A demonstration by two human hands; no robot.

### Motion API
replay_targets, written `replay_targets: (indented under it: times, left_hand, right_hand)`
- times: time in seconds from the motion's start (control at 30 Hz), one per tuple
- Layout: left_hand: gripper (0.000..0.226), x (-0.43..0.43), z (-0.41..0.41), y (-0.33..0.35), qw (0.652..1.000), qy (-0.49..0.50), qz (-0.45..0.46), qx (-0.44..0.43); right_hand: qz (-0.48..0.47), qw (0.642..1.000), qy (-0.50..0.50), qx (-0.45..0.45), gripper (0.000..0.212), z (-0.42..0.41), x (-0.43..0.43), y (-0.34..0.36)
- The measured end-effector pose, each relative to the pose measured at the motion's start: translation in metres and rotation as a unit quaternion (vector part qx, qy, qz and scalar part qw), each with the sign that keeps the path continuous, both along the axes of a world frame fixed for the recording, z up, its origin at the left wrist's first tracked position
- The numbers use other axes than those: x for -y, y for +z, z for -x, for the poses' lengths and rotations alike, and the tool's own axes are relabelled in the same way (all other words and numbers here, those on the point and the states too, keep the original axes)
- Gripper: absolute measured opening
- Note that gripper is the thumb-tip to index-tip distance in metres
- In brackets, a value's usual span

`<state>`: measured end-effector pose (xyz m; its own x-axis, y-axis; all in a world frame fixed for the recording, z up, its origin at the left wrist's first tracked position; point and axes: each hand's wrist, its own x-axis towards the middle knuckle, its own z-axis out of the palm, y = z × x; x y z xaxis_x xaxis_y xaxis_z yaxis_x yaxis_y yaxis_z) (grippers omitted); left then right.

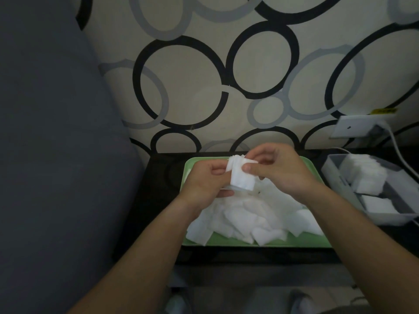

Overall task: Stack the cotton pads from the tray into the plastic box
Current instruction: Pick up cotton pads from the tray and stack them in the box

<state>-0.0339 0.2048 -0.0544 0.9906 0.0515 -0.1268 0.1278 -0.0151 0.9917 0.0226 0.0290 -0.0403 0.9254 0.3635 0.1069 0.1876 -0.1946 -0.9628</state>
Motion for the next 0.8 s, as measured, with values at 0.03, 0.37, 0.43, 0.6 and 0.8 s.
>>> replay_targets:
  times: [0.03, 0.37, 0.43, 0.6, 0.8]
  left_hand:
    - [0.026, 0.0, 0.0, 0.001, 1.0, -0.007, 0.001, -0.001]
    - [0.021, -0.003, 0.001, 0.003, 0.998, 0.03, 0.039, -0.036]
    - [0.016, -0.006, 0.003, -0.001, 0.999, 0.033, 0.017, -0.013]
    - [0.02, -0.026, -0.003, -0.007, 0.987, 0.158, 0.03, -0.018]
    - [0.022, -0.04, -0.008, -0.015, 0.976, 0.213, 0.037, -0.03]
  right_hand:
    - [0.002, 1.0, -0.003, 0.004, 0.019, 0.0, 0.0, -0.001]
    - [0.088, 0.992, -0.07, 0.064, 0.028, -0.001, -0.015, -0.012]
    - [0.153, 0.979, -0.103, 0.09, 0.028, -0.001, -0.019, -0.016]
    - [0.227, 0.957, -0.15, 0.104, 0.006, -0.013, -0.017, -0.03]
    - [0.343, 0.927, -0.004, 0.154, 0.022, -0.019, -0.02, -0.041]
